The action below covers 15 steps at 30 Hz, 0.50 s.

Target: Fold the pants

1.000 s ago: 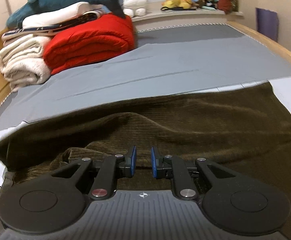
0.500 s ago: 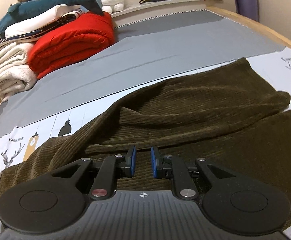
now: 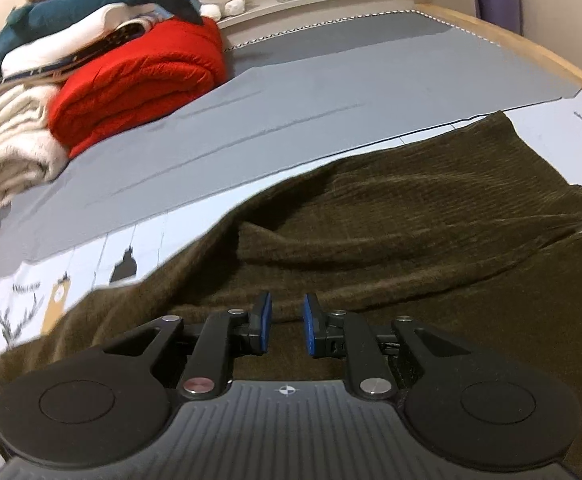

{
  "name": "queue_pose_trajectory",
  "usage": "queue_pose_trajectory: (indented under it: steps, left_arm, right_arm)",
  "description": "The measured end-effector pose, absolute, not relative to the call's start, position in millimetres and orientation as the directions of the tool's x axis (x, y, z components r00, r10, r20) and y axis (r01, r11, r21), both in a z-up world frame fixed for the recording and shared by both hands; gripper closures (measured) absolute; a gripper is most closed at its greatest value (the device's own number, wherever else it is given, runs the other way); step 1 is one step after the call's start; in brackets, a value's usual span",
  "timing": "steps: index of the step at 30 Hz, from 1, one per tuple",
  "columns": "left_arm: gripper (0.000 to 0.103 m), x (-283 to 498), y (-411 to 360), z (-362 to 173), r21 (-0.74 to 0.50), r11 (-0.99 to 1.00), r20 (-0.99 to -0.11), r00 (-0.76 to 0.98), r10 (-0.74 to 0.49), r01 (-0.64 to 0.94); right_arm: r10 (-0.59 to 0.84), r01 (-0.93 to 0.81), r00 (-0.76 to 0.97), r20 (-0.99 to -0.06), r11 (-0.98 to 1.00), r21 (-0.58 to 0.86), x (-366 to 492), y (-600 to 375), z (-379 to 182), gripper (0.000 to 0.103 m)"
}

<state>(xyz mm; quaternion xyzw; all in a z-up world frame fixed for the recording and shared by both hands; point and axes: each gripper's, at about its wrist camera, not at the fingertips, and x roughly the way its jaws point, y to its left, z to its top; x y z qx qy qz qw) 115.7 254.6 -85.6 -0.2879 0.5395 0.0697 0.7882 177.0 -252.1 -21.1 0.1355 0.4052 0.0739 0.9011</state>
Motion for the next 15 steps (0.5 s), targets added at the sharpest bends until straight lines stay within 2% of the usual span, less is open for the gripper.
queue_pose_trajectory:
  steps: [2,6,10,15]
  left_arm:
    - [0.088,114,255,-81,-0.361,0.840,-0.886,0.431,-0.174,-0.404]
    - [0.089,117,252,-69,-0.267,0.890,-0.882,0.467,-0.071,-0.369]
    - [0.089,123,252,-73,-0.222,0.904,-0.895,0.445,-0.039,-0.367]
    - [0.089,126,251,-78,-0.182,0.916,-0.911,0.411,-0.021,-0.357]
  right_arm:
    - [0.249,-0.003,0.671,-0.699,0.943,0.333,189,-254,-19,0.082]
    - [0.223,0.064,0.714,-0.664,0.923,0.379,223,-271,-17,0.082]
    - [0.187,0.181,0.728,-0.660,0.876,0.448,264,-301,-36,0.082]
    - [0.275,0.209,0.724,-0.632,0.786,0.582,310,-323,-69,0.075]
